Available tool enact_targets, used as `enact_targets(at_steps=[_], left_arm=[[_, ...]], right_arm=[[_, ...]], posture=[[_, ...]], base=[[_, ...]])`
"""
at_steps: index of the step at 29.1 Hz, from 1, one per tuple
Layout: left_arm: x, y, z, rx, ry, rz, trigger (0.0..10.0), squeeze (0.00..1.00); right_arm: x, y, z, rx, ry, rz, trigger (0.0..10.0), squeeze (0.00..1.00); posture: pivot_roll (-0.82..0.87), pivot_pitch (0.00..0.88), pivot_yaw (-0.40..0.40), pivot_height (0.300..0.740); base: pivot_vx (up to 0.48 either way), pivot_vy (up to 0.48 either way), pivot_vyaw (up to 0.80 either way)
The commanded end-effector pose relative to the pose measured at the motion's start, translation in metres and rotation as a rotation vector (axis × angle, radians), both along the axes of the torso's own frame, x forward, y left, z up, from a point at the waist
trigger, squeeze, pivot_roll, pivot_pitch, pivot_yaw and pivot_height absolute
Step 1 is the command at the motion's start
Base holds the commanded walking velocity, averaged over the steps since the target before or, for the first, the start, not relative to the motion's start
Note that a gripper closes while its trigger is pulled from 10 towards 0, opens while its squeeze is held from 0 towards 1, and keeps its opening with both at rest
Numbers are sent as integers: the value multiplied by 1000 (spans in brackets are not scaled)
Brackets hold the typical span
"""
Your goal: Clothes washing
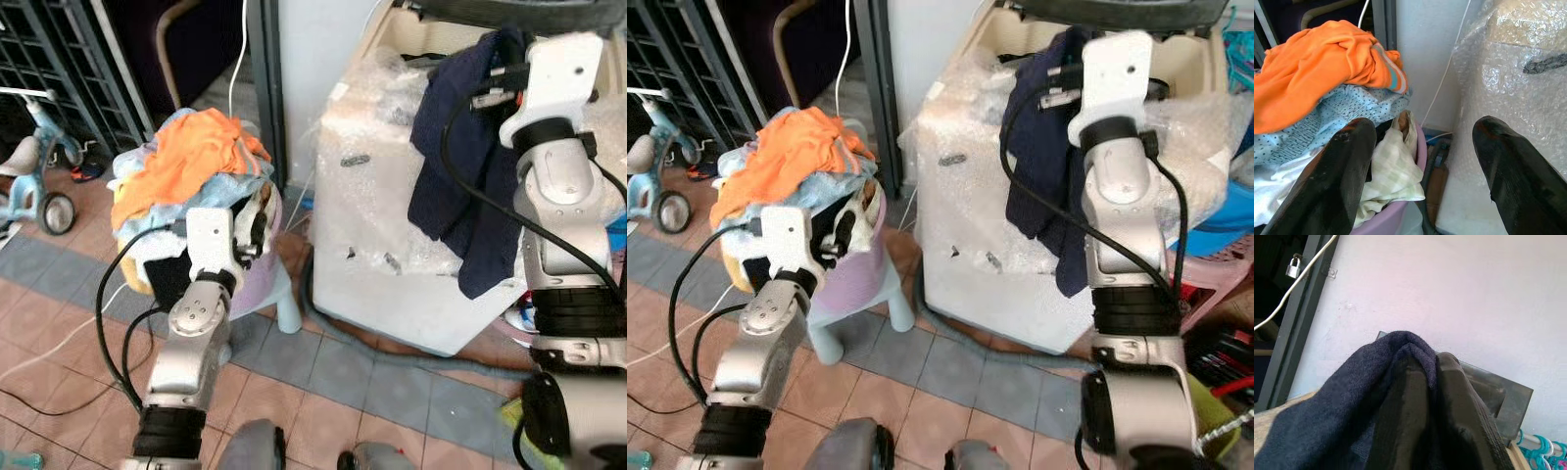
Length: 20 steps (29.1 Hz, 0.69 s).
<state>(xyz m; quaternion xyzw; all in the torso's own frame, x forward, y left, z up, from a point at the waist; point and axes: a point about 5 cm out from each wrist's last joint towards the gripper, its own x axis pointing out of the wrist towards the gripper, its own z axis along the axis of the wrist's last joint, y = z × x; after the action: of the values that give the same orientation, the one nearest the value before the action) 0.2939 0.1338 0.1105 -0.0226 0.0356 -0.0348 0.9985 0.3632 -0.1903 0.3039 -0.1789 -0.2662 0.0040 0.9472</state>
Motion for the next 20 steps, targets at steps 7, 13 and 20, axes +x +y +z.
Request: enact_targets(at_steps=[7,13,20], left_arm=[[-5,-12,-4,-13,12,-31,10000,0],[-1,-8,-4,-1,32,-2,10000,0],[0,-11,-5,0,34,4,10000,0]], right_arm=[[18,-3,60,-83,-118,34,10000,0],[24,9,90,-101,-172,90,10000,0],[32,45,105,-54,-139,269,10000,0]], posture=[[-30,98,13,740],[-32,114,28,740],[-38,97,27,740]], base=[[414,0,-800],[371,0,-800],[0,0,-591]])
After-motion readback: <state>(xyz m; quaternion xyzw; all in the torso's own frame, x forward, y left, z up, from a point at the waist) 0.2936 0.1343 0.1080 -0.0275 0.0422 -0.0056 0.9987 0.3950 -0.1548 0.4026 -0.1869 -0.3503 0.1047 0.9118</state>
